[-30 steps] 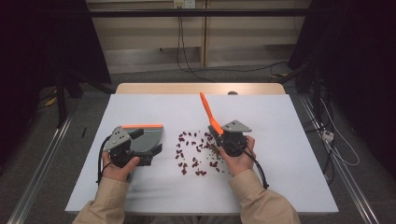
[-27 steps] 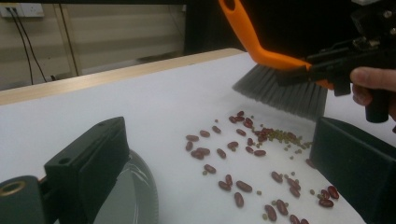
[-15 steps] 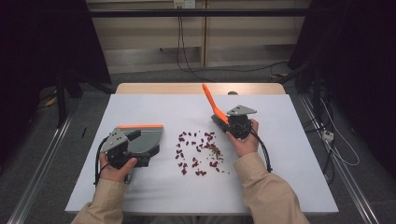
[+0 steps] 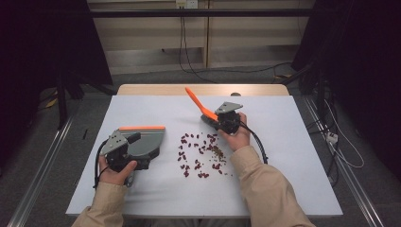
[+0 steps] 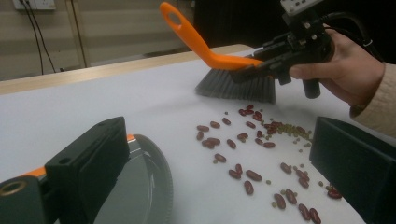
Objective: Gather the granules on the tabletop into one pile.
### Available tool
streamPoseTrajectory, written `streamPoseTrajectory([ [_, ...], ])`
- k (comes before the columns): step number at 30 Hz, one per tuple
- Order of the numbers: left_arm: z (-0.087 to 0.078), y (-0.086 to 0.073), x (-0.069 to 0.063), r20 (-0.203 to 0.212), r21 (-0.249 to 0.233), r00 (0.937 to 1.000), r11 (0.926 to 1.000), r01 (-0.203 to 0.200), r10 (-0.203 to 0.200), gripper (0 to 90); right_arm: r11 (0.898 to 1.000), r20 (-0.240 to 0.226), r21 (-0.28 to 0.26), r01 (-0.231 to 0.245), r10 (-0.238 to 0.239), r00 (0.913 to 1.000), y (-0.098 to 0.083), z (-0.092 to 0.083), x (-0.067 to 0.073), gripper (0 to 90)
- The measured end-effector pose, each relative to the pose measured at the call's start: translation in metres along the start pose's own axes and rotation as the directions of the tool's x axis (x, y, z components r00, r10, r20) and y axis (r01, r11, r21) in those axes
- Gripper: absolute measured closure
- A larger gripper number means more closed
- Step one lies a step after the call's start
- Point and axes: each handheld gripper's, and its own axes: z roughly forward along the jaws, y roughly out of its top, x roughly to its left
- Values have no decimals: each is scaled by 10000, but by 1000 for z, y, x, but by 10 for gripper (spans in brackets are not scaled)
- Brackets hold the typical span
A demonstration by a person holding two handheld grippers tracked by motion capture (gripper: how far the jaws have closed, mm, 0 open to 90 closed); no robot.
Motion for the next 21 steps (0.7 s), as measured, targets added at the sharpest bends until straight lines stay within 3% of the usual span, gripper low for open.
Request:
streamPoseTrajectory([
  [4, -1, 0, 1, -60, -2, 10000, 10000, 37, -37, 47, 9982, -374, 237, 553, -544, 9978, 1, -4, 10, 712],
  [6, -1, 0, 1, -63, -21, 10000, 10000, 23, -23, 48, 9985, -675, 241, 484, -467, 9966, 1, -7, 12, 712],
  [8, -1, 0, 1, -48, -45, 10000, 10000, 9, -9, 48, 9968, -782, 316, 730, -704, 9945, 1, -10, 17, 713],
  [12, 0, 0, 1, -70, -36, 10000, 10000, 28, -28, 48, 9917, -1159, 297, 1249, -1207, 9859, -2, -18, 26, 711],
  [21, -1, 0, 1, -123, -50, 9999, 10000, -22, 21, 49, 9863, -1755, 175, 1641, -1586, 9716, -9, -32, 36, 708],
])
